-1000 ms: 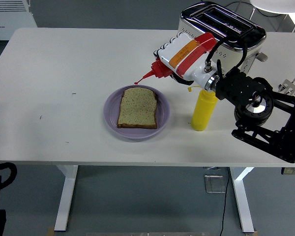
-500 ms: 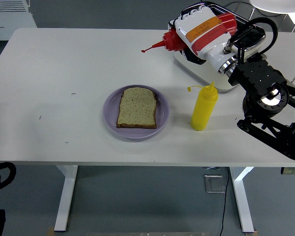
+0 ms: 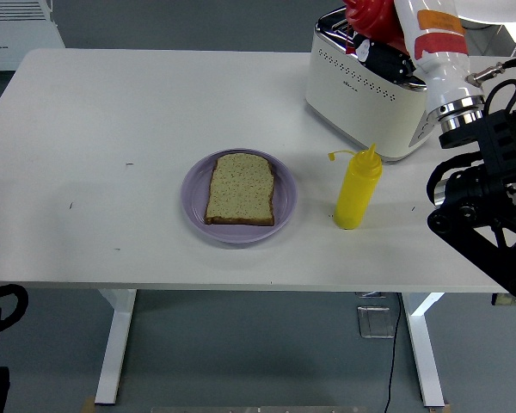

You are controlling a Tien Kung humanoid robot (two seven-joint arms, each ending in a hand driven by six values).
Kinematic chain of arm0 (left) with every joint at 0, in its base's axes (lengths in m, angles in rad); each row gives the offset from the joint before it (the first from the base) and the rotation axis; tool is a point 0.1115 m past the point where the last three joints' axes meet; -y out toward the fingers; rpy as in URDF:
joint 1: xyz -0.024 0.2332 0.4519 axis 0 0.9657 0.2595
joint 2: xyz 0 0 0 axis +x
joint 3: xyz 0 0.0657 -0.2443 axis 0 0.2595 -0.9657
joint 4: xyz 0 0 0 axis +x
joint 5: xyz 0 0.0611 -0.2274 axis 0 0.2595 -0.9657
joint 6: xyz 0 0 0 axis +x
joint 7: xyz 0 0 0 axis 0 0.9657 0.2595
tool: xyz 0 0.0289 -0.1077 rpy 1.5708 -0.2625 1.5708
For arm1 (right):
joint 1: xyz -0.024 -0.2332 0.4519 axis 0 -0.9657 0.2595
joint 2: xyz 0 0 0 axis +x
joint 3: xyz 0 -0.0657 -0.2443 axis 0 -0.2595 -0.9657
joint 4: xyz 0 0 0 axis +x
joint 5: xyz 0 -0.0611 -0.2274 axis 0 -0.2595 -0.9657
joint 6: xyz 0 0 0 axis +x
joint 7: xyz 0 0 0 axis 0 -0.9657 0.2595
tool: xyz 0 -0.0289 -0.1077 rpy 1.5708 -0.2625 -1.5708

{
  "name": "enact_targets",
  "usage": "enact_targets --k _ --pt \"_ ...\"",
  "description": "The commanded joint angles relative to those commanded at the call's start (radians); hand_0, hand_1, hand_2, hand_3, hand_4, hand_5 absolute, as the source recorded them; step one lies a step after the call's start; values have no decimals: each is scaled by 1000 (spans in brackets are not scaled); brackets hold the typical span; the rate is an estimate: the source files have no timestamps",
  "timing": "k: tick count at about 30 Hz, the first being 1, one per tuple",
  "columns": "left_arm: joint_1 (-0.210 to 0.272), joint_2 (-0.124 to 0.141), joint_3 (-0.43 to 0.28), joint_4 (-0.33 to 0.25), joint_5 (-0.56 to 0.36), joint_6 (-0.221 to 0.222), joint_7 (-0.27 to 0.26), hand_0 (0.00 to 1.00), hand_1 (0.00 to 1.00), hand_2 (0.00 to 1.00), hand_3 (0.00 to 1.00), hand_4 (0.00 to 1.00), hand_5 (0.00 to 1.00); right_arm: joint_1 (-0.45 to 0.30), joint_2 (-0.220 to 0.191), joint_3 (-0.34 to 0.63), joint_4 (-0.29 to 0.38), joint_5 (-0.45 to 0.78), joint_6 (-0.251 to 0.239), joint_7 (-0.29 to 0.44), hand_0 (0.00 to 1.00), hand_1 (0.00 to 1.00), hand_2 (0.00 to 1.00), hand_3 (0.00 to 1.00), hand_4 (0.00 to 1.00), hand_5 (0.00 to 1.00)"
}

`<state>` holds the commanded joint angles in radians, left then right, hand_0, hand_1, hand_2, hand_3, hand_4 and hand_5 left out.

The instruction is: Pick up the cup,pour liquid into bread,place the cup on the desk

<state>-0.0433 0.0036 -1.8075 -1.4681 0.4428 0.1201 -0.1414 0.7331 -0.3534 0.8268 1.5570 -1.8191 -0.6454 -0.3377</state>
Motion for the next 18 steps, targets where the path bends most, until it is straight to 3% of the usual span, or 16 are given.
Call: enact_targets --k 5,13,18 --pt "-1 0 1 0 0 0 0 806 741 728 715 491 998 -56 13 109 -3 208 0 46 280 340 423 491 349 22" --pt "-1 0 0 0 0 1 0 806 740 728 716 490 998 -145 7 182 -15 546 0 147 279 341 422 491 344 39" --pt "-1 -1 2 0 0 1 1 806 741 728 715 491 998 -218 -3 217 -33 750 0 312 270 343 419 494 335 55"
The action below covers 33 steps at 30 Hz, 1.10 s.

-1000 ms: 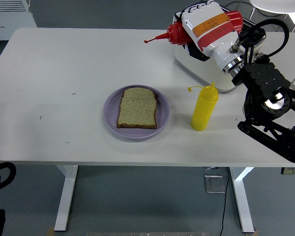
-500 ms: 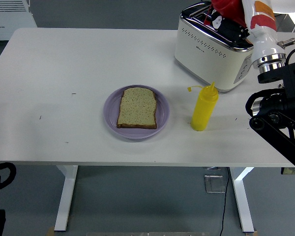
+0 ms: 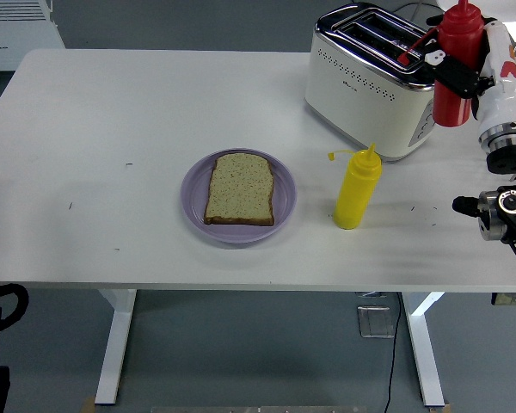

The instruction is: Pick up the cup,pour liquid into bread,place the cup on the desk

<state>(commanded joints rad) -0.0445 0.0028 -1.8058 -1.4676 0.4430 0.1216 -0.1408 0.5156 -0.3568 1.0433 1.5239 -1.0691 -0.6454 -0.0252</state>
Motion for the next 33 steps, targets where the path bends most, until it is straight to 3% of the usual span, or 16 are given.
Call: enact_targets --k 8,17,18,20,24,33 --pt "-2 0 5 1 0 0 0 806 741 727 716 490 998 -117 4 66 -38 196 0 274 296 344 417 494 323 64" --pt "3 0 10 1 1 0 0 806 741 728 716 490 998 -208 16 41 -96 311 0 548 322 353 417 496 311 74" --pt "3 -1 11 1 1 0 0 806 740 728 715 490 998 -214 19 34 -104 318 0 574 406 369 415 494 301 82" --pt "3 -1 14 2 1 0 1 806 740 728 715 490 998 -224 26 20 -119 334 0 620 406 369 415 494 301 82" --pt "2 -1 17 2 2 0 1 806 740 728 716 490 998 -233 40 -8 -145 356 0 671 423 373 414 491 304 96" --pt "4 1 19 2 2 1 1 806 740 728 715 490 998 -233 61 -73 -207 387 0 671 418 372 415 490 320 106"
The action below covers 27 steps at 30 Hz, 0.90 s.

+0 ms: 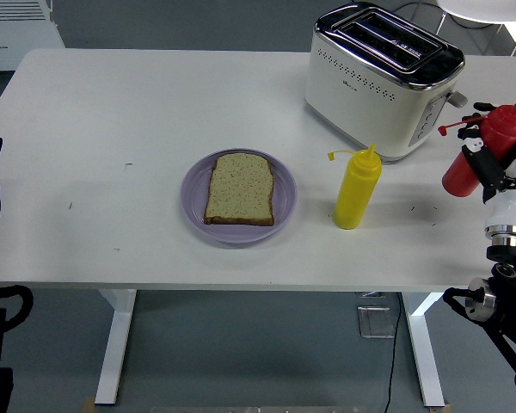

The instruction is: Pick up the cup,pour liquid into bread,place the cup on the desk

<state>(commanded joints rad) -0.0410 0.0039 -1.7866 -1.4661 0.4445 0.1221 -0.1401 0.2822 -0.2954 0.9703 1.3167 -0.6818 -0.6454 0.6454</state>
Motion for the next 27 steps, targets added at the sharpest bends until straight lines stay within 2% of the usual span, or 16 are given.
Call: enact_targets --k 11,27 --pt "-4 -2 -2 0 0 0 0 806 741 728 716 490 998 31 23 -82 -62 32 0 0 411 377 413 487 317 123" --pt "-4 -2 -5 0 0 1 0 806 741 728 715 490 998 47 51 -123 -127 63 0 0 401 380 412 490 313 133"
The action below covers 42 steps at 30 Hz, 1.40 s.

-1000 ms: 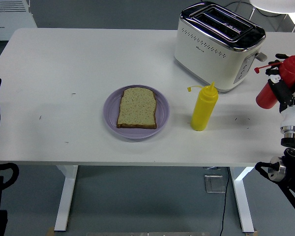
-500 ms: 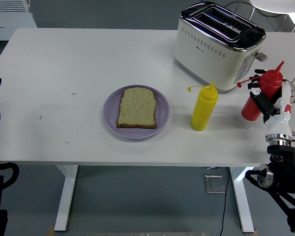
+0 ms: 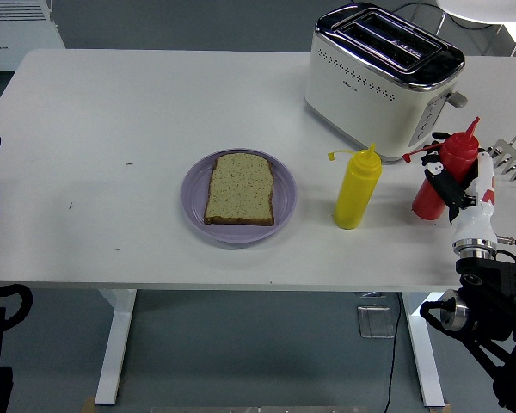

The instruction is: Pick up the cup,pour liquid into bread,place the cup on the desk

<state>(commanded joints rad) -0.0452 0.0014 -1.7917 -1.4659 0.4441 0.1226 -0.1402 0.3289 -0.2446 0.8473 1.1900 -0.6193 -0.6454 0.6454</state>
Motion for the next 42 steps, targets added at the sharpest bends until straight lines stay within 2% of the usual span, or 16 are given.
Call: enact_targets --k 29,41,42 --pt "-1 -1 -1 0 -1 0 0 806 741 728 716 490 998 28 28 -21 -72 31 0 0 389 377 410 494 328 152" --pt "1 -1 0 0 0 0 0 806 741 728 716 490 998 32 35 -21 -90 32 0 0 384 377 410 495 351 169" --pt "1 -1 1 0 0 0 0 806 741 728 716 491 998 32 35 -21 -91 33 0 0 381 381 416 498 379 158"
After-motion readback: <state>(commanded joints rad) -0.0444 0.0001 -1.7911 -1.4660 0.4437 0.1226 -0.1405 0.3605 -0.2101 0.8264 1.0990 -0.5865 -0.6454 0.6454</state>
